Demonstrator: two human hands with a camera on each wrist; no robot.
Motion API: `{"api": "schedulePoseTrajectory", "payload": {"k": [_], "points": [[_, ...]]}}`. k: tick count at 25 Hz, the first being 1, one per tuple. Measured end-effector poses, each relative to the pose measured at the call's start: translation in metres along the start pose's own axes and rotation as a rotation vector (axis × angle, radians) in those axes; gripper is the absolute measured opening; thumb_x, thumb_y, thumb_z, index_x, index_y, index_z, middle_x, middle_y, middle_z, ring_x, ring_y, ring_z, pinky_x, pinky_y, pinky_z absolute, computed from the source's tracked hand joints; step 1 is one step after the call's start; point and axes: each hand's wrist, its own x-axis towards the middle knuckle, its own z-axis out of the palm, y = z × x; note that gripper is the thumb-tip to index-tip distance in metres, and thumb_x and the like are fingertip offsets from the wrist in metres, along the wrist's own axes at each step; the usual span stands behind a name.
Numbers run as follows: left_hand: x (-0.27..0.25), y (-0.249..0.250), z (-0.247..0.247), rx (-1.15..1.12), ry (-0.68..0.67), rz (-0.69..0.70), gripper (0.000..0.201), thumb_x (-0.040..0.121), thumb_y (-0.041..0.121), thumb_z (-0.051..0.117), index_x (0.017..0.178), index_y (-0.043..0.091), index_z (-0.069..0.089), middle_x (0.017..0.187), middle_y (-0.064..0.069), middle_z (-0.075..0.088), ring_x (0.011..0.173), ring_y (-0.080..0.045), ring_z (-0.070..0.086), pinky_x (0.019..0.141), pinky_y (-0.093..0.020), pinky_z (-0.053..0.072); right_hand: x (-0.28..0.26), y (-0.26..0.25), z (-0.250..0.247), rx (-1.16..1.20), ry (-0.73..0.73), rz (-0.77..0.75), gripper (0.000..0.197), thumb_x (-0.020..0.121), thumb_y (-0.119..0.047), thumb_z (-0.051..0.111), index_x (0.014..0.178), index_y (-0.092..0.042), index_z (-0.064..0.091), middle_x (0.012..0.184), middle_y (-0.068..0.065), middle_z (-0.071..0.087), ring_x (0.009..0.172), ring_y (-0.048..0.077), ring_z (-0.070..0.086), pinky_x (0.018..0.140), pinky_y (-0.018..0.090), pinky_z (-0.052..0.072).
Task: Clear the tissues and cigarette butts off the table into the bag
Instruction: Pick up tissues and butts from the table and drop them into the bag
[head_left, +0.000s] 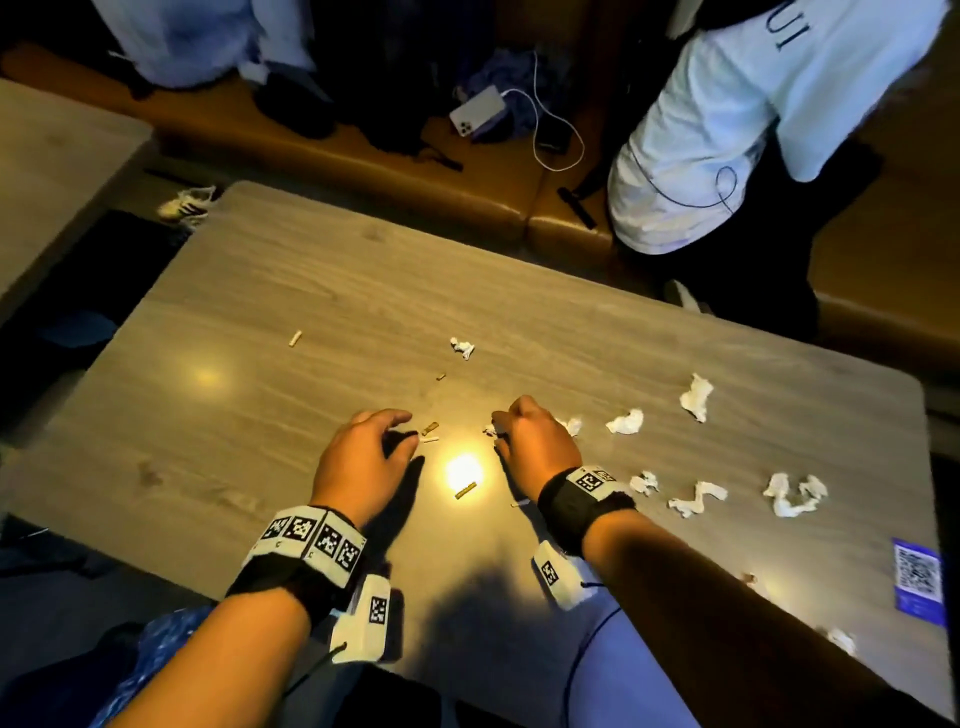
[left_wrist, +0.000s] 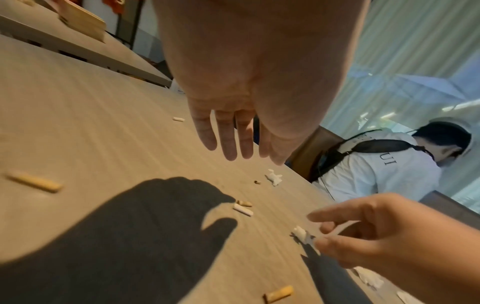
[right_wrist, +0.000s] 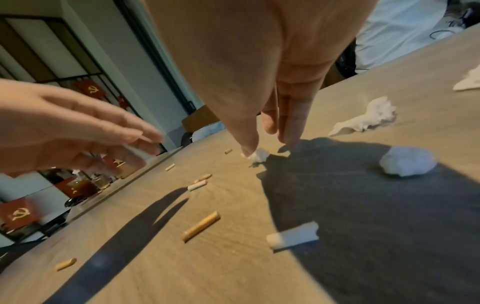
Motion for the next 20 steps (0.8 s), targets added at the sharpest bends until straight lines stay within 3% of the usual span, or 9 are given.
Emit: {"api": "schedulePoseTrajectory", "payload": {"k": [3,6,12,16,20], "points": [[0.027,0.024,0.011,0.058,-0.028,0.006,0.035,0.089,0.041,0.065,0.123,0.034,0.062,0.118,0.006,0.067,0.107,-0.018,0.064,0.093,-0.042,0.054,0.011,-0.002,0.008,-0.052,-0.058,-0.048,0.018,0.090,-0.013,0.058,0.106,-0.013,0.066,0.104,0.011,0.057,0.095,0.033,0.059,0.072,0.034,0.048],[0.057,0.042,0.018,0.138,-0.014,0.040,0.035,0.088,0.039,0.065,0.122,0.033,0.063,0.110,0.002,0.071,0.101,-0.021,0.067,0.087,-0.040,0.057,0.020,-0.004,0.012,-0.082,-0.116,-0.045,0.020,0.089,-0.008,0.058,0.105,-0.008,0.069,0.105,0.013,0.060,0.101,0.034,0.059,0.080,0.037,0.050],[0.114,0.075,0.032,0.353,0.022,0.117,0.038,0.088,0.038,0.066,0.125,0.030,0.063,0.116,-0.005,0.066,0.106,-0.030,0.063,0.083,-0.042,0.055,0.029,-0.013,-0.011,-0.187,-0.274,-0.089,0.027,0.088,-0.001,0.051,0.111,-0.003,0.064,0.119,0.017,0.055,0.110,0.036,0.055,0.089,0.041,0.047],[0.141,0.081,0.048,0.457,-0.007,0.185,0.021,0.086,0.033,0.069,0.105,0.025,0.070,0.106,-0.008,0.064,0.098,-0.033,0.063,0.070,-0.035,0.049,0.037,-0.024,-0.019,-0.229,-0.334,-0.081,0.029,0.086,0.004,0.051,0.112,0.000,0.064,0.118,0.019,0.055,0.108,0.037,0.055,0.086,0.043,0.048],[0.156,0.069,0.057,0.535,-0.076,0.246,0.012,0.088,0.024,0.065,0.091,0.021,0.075,0.094,-0.009,0.068,0.089,-0.035,0.066,0.066,-0.029,0.040,0.039,-0.027,-0.016,-0.213,-0.327,-0.062,0.030,0.086,0.004,0.051,0.113,0.000,0.064,0.118,0.019,0.055,0.108,0.037,0.056,0.087,0.043,0.049]]}}
